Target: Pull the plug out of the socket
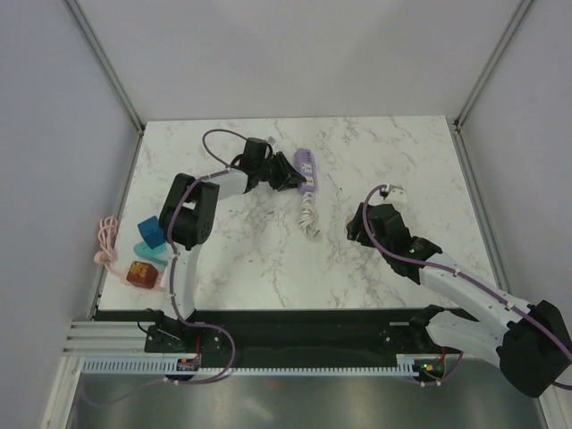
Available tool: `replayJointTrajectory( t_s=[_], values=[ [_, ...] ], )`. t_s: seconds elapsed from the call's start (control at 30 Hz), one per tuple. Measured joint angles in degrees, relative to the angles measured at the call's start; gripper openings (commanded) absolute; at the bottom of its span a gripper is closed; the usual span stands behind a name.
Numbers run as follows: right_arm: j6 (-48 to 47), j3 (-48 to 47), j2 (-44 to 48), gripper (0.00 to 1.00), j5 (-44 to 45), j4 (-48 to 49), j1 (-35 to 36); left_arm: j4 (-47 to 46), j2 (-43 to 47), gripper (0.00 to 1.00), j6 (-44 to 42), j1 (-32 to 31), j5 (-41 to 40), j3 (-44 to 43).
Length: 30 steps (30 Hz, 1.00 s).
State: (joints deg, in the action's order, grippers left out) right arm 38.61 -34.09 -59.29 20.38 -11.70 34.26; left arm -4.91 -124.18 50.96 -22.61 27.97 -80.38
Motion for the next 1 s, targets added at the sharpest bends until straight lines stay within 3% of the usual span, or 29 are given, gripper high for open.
replayJointTrajectory(
  t_s=[0.2,0.27,0.33,0.37,0.43,0.5,0.53,0.8,1.0],
  values=[
    [-2.25,0.22,0.0,0.0,-3.28,0.72,-0.04,3.8,-15.76,0.02,-0.42,3.41,6.93,-23.85],
    [-3.28,0.98,0.0,0.0,-5.6,2.16,-0.04,4.46,-20.2,0.06,-0.42,4.13,8.96,-30.45],
    [-4.17,2.36,-0.02,0.0,-8.04,3.98,-0.02,6.29,-22.73,0.38,-0.46,4.68,10.27,-34.51],
    [-4.48,3.06,-0.13,0.0,-9.05,4.81,0.02,6.99,-23.34,0.58,-0.55,4.92,10.45,-35.54],
    [-5.16,4.44,-0.68,0.0,-10.43,6.73,0.5,8.39,-23.56,0.77,-1.49,5.22,10.64,-36.35],
    [-5.97,6.03,-1.25,0.0,-10.4,9.16,1.64,9.38,-23.56,0.86,-2.21,5.55,11.19,-37.24],
    [-6.56,6.93,-1.44,0.0,-9.73,10.8,2.84,9.57,-23.32,0.99,-2.54,5.6,11.19,-37.57],
    [-11.45,9.57,-8.0,0.0,1.11,25.49,15.41,20.13,-17.49,1.0,-5.46,5.84,6.54,-34.77],
    [-12.46,12.02,-12.61,0.0,15.37,34.84,17.75,27.78,2.62,0.99,-5.42,5.75,-3.45,-18.53]
  ],
)
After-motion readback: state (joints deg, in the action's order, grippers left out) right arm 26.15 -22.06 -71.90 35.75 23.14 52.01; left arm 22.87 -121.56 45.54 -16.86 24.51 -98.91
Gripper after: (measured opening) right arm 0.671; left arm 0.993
